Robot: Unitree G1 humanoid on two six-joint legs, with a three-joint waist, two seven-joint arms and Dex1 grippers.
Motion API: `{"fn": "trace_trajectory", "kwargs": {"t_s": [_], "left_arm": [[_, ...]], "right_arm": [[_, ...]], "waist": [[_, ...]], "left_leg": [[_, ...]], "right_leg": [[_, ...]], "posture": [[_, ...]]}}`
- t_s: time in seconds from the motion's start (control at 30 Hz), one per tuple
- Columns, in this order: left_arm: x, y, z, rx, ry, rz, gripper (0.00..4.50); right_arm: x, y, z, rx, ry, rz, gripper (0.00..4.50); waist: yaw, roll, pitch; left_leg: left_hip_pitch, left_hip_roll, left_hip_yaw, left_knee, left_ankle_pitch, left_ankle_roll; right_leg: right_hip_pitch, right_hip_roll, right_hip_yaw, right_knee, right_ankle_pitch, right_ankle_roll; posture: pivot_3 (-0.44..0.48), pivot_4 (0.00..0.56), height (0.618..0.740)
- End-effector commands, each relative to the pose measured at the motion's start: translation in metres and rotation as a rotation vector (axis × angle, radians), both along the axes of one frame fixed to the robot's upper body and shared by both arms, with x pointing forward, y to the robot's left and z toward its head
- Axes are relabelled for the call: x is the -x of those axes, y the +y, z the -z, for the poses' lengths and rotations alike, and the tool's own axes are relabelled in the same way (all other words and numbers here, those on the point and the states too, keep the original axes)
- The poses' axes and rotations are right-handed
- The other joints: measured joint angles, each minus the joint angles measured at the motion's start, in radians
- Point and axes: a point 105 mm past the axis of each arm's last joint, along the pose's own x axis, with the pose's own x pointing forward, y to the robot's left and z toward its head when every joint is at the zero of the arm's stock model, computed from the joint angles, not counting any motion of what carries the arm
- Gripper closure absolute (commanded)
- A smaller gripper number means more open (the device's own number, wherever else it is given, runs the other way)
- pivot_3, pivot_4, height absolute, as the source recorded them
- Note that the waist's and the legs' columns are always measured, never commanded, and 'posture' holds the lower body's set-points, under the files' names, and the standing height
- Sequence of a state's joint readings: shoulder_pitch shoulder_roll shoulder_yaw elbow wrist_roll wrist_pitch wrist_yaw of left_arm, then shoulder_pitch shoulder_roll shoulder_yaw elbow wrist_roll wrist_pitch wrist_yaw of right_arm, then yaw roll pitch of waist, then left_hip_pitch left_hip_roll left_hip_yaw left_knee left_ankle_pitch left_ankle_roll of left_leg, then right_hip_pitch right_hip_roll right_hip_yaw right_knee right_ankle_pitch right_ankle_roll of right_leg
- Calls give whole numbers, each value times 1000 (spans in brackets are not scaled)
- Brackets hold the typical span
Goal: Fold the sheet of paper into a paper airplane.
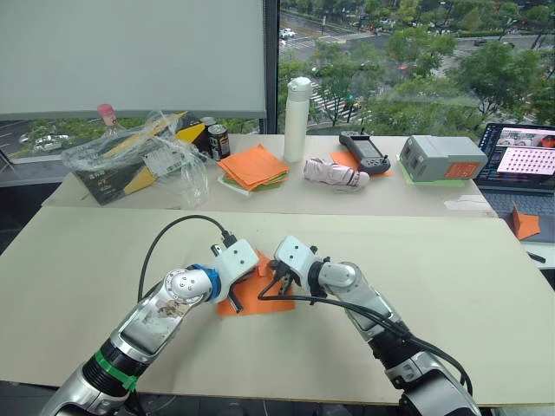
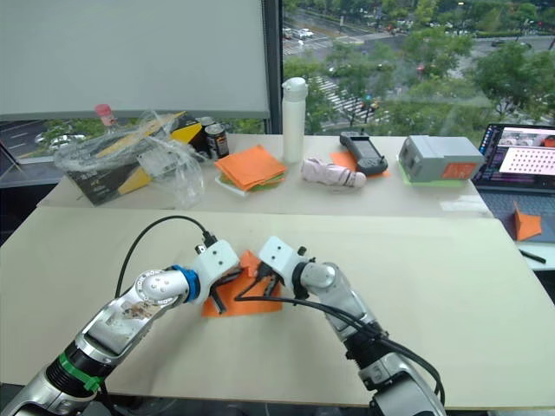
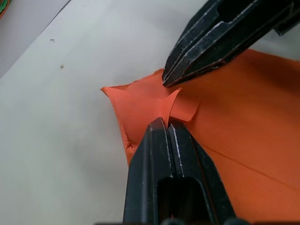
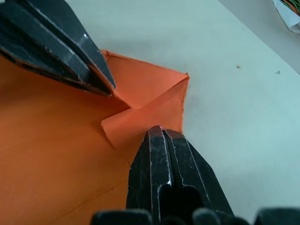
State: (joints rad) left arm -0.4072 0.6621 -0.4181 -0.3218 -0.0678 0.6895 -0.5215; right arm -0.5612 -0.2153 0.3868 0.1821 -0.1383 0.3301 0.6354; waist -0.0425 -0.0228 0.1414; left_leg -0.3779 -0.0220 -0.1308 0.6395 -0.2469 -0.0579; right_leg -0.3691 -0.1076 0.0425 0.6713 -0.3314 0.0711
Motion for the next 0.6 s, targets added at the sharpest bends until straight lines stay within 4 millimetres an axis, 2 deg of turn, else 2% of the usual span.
{"fn": "trace_trajectory", "kwargs": {"t_s": [0.03, 0.4, 0.6], "left_arm": [[0, -6, -1, -87, -59, 74, 4473], [-7, -1, 9, -244, -122, 100, 4473], [-7, 6, 19, -285, -98, 86, 4473]], "right_arm": [[4, -2, 13, 21, 41, 9, 4500], [0, 1, 3, -40, 34, 23, 4500], [1, 8, -11, -152, 43, 18, 4500]], "waist": [[0, 0, 0], [-1, 0, 0], [-2, 0, 0]], "left_leg": [[0, 0, 0, 0, 0, 0], [0, 0, 0, 0, 0, 0], [0, 0, 0, 0, 0, 0]], "right_leg": [[0, 0, 0, 0, 0, 0], [0, 0, 0, 1, 0, 0], [0, 0, 0, 1, 0, 0]], "posture": [[0, 150, 740], [0, 150, 740], [0, 150, 740]]}}
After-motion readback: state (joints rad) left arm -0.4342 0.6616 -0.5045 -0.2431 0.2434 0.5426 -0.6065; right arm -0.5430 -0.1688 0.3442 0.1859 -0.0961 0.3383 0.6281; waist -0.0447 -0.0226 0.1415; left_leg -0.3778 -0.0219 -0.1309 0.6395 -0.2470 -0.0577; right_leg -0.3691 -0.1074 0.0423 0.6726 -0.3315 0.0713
